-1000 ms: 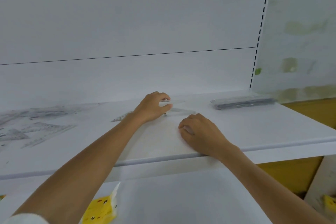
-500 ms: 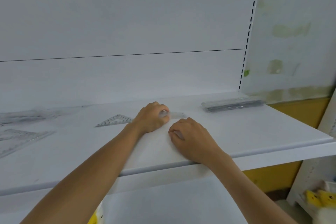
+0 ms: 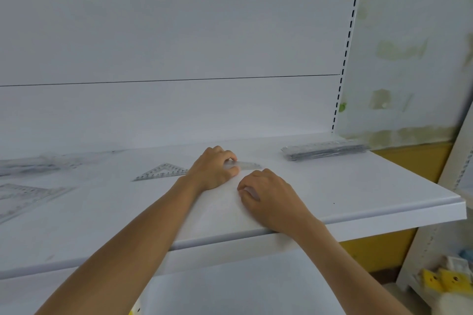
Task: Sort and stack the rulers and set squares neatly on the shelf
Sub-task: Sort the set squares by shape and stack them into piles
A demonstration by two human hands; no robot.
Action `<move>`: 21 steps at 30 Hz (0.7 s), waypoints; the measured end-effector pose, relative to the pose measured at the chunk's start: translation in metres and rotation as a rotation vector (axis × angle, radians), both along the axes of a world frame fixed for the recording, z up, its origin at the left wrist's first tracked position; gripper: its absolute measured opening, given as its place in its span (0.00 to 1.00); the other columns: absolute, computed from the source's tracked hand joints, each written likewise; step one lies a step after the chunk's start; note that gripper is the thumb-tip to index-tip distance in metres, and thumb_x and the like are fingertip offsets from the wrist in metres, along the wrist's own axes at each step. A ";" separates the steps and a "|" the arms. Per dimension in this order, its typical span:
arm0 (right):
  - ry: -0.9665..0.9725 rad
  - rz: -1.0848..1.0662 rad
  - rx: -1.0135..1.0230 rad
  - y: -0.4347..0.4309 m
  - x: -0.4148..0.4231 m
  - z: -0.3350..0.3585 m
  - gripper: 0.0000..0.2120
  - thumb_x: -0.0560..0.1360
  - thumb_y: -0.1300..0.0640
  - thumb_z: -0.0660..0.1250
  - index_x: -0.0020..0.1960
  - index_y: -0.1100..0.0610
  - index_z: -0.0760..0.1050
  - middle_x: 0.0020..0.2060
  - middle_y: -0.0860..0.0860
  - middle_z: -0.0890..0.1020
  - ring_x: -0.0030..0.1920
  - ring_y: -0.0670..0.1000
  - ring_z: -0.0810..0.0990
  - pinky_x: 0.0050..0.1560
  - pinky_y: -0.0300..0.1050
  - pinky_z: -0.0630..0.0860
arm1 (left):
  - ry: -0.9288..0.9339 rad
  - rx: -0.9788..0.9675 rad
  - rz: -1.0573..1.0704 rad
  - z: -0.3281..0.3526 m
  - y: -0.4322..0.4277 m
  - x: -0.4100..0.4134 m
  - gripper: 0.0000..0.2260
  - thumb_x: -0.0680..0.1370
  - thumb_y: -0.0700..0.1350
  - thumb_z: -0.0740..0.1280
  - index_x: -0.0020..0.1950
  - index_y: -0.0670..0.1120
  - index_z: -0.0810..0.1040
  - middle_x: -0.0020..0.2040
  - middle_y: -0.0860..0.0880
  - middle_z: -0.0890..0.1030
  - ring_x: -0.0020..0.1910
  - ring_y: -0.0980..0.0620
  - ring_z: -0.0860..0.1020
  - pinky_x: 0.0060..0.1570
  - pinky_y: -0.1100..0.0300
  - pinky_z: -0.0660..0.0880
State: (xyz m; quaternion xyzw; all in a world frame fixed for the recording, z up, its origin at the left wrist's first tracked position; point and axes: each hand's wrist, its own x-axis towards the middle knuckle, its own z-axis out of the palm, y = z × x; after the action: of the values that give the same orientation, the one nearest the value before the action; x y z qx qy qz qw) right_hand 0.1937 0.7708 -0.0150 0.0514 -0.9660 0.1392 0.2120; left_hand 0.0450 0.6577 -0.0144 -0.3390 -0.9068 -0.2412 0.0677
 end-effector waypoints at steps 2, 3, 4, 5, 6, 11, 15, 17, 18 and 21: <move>-0.001 -0.001 0.006 0.000 0.000 0.000 0.13 0.78 0.55 0.55 0.52 0.56 0.77 0.50 0.51 0.80 0.52 0.53 0.73 0.51 0.48 0.72 | -0.014 -0.009 -0.004 0.000 0.000 0.000 0.13 0.75 0.53 0.62 0.59 0.53 0.74 0.56 0.52 0.70 0.59 0.53 0.68 0.56 0.59 0.65; -0.001 -0.001 0.006 0.000 0.000 0.000 0.13 0.78 0.55 0.55 0.52 0.56 0.77 0.50 0.51 0.80 0.52 0.52 0.73 0.51 0.48 0.72 | -0.022 -0.017 -0.008 0.000 0.000 0.000 0.14 0.75 0.53 0.62 0.60 0.53 0.74 0.57 0.52 0.70 0.60 0.53 0.68 0.57 0.59 0.65; 0.000 -0.001 0.006 0.001 0.000 -0.001 0.13 0.78 0.55 0.55 0.52 0.56 0.77 0.50 0.51 0.80 0.52 0.52 0.73 0.51 0.47 0.72 | -0.026 -0.025 -0.013 0.001 0.000 0.001 0.15 0.76 0.53 0.61 0.61 0.53 0.73 0.59 0.52 0.71 0.61 0.53 0.68 0.59 0.58 0.65; 0.002 0.000 0.006 0.001 0.000 -0.001 0.13 0.78 0.55 0.55 0.53 0.55 0.77 0.51 0.51 0.80 0.53 0.52 0.73 0.52 0.47 0.72 | -0.021 -0.026 -0.016 0.001 0.000 0.001 0.16 0.76 0.53 0.61 0.62 0.53 0.72 0.61 0.52 0.70 0.62 0.52 0.67 0.60 0.57 0.65; 0.006 0.000 0.009 0.001 -0.001 -0.001 0.13 0.78 0.55 0.55 0.53 0.55 0.77 0.51 0.50 0.80 0.53 0.52 0.73 0.52 0.47 0.72 | -0.003 -0.017 -0.016 0.001 0.000 0.003 0.17 0.76 0.53 0.61 0.64 0.53 0.71 0.62 0.52 0.70 0.64 0.52 0.67 0.62 0.56 0.65; -0.016 0.010 0.018 0.003 -0.004 0.001 0.12 0.77 0.54 0.56 0.55 0.53 0.76 0.53 0.49 0.78 0.55 0.51 0.72 0.51 0.44 0.69 | 0.153 0.043 -0.001 0.007 -0.008 0.010 0.16 0.76 0.51 0.61 0.63 0.51 0.71 0.62 0.51 0.72 0.63 0.51 0.67 0.59 0.57 0.63; -0.120 0.022 0.105 -0.002 -0.016 0.012 0.14 0.78 0.53 0.56 0.60 0.52 0.73 0.58 0.51 0.75 0.59 0.52 0.70 0.57 0.46 0.67 | 0.097 0.027 0.014 0.014 -0.040 0.019 0.11 0.76 0.50 0.62 0.57 0.51 0.75 0.54 0.52 0.75 0.53 0.53 0.74 0.54 0.58 0.70; -0.150 0.060 0.116 -0.017 -0.025 0.017 0.14 0.78 0.53 0.57 0.61 0.52 0.72 0.59 0.52 0.74 0.61 0.53 0.70 0.59 0.46 0.66 | 0.084 0.039 0.027 0.016 -0.073 0.025 0.10 0.76 0.49 0.64 0.56 0.50 0.76 0.52 0.53 0.76 0.48 0.55 0.75 0.52 0.58 0.73; -0.153 0.091 0.113 -0.030 -0.032 0.019 0.14 0.78 0.53 0.57 0.62 0.53 0.71 0.59 0.52 0.74 0.61 0.53 0.70 0.60 0.46 0.66 | 0.088 0.039 0.049 0.017 -0.094 0.027 0.09 0.76 0.49 0.64 0.55 0.50 0.76 0.51 0.53 0.77 0.47 0.56 0.75 0.51 0.59 0.73; -0.150 0.204 0.082 -0.083 -0.052 0.026 0.13 0.78 0.53 0.58 0.61 0.54 0.71 0.58 0.52 0.75 0.59 0.52 0.72 0.59 0.45 0.68 | 0.122 0.046 0.153 0.018 -0.166 0.034 0.08 0.76 0.48 0.65 0.54 0.49 0.78 0.48 0.54 0.77 0.47 0.56 0.76 0.48 0.61 0.72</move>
State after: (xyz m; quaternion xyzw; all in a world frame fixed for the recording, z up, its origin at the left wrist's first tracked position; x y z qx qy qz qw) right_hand 0.1415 0.6883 0.0113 0.1476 -0.9737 0.1239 0.1213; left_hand 0.0787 0.4917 0.0034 -0.2811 -0.9185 -0.2351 0.1488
